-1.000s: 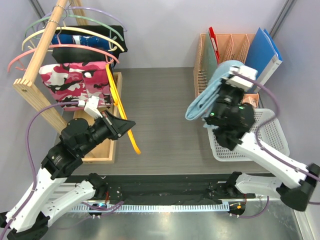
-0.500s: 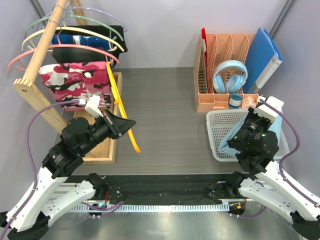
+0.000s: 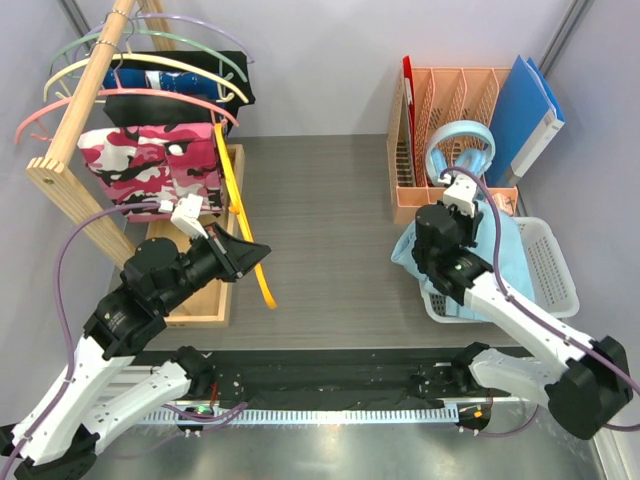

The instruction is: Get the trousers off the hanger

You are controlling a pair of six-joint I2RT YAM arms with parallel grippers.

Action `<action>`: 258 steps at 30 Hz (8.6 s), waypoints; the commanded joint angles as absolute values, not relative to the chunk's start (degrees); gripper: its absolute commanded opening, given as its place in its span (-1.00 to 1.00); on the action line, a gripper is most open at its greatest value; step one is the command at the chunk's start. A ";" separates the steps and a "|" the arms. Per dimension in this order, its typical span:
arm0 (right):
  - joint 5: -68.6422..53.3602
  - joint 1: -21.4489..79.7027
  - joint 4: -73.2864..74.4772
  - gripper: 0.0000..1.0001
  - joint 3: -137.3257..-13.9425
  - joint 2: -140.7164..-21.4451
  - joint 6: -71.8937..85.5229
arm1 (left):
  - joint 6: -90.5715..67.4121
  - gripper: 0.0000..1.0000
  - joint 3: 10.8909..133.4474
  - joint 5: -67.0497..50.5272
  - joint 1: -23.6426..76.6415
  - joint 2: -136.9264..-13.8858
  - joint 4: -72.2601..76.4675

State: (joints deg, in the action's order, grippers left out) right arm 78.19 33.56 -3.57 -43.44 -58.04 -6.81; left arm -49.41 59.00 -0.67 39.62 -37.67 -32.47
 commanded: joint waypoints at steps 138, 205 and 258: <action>-24.16 62.32 22.50 -0.98 -96.73 -79.79 12.31 | -47.55 0.68 52.64 -23.29 39.46 -0.70 -40.34; -44.21 55.28 22.94 -0.98 -140.54 -119.62 22.41 | -51.41 0.70 47.37 -27.69 39.46 -1.50 -36.21; 23.64 55.37 -25.40 0.99 7.65 -19.43 53.61 | -76.29 0.75 -3.96 -24.61 39.46 1.14 24.70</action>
State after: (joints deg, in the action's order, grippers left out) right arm 20.21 55.27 -27.33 -1.50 -20.73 51.75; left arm -76.16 2.50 -25.10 39.64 -0.49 22.52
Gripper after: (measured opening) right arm 0.996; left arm 0.877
